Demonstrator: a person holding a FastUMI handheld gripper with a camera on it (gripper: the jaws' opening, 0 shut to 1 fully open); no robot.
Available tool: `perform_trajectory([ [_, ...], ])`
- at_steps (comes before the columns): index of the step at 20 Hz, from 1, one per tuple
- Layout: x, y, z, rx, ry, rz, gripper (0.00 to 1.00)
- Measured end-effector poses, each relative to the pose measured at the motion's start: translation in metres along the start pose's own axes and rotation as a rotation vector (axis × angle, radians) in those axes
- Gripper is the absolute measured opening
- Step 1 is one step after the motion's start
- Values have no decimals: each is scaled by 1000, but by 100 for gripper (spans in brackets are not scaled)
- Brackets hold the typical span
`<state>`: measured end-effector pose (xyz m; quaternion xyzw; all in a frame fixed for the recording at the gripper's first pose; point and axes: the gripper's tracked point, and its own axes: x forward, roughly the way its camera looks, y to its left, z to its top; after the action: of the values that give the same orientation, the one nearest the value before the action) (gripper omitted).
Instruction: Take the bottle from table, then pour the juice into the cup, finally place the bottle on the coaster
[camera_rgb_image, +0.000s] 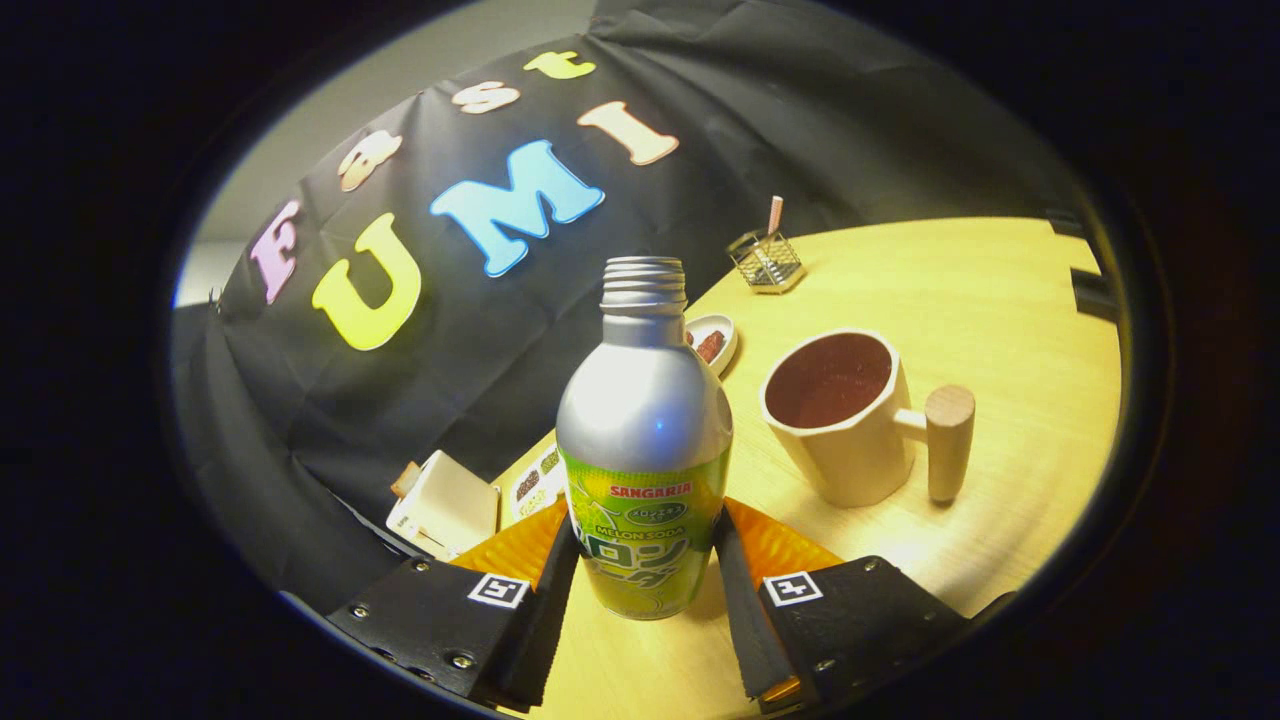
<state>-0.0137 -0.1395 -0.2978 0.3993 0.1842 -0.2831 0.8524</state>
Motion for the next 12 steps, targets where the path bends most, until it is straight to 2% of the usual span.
perform_trajectory([
  [12,10,-5,-2,381,57,34,70],
])
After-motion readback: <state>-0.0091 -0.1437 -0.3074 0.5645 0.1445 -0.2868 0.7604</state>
